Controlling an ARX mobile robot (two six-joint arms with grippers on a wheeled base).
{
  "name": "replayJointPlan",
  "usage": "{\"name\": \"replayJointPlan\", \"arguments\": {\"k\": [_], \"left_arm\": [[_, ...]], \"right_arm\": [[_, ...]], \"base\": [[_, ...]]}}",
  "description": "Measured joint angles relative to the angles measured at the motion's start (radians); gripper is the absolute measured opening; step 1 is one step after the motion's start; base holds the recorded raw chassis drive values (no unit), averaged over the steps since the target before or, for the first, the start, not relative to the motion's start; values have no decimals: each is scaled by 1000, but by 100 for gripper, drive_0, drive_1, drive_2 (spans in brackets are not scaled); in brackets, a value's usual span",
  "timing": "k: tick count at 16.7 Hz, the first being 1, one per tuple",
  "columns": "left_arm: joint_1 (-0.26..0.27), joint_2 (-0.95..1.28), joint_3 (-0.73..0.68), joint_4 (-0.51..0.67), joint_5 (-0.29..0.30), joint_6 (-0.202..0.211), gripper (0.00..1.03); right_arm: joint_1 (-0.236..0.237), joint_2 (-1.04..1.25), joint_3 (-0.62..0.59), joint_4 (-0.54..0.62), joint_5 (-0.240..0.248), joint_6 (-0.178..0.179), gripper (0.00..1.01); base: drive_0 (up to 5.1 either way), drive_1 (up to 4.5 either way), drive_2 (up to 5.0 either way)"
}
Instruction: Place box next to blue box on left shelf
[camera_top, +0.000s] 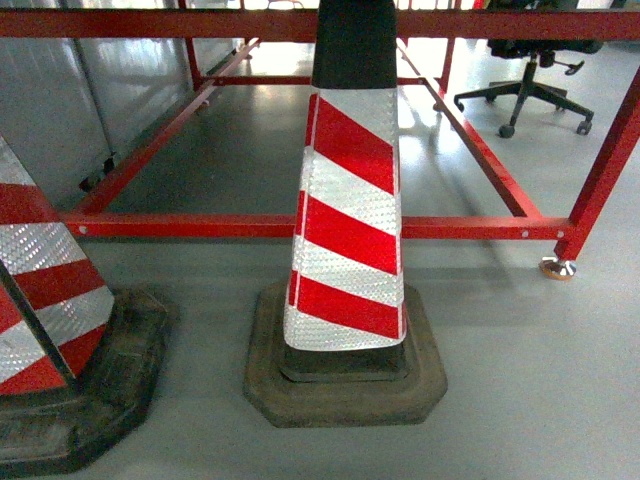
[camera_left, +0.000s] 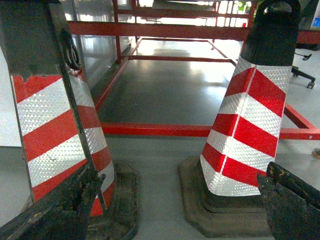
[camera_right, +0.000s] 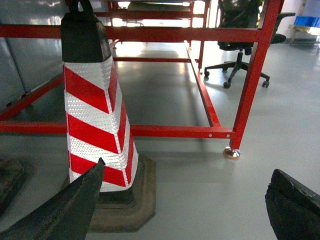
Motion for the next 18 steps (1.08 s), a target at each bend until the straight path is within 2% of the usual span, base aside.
{"name": "replayJointPlan", "arguments": {"k": [18], "left_arm": [[0,0,0,-3,1,0,98]], "right_arm": [[0,0,0,-2,0,0,98]], "base": [[0,0,0]]}}
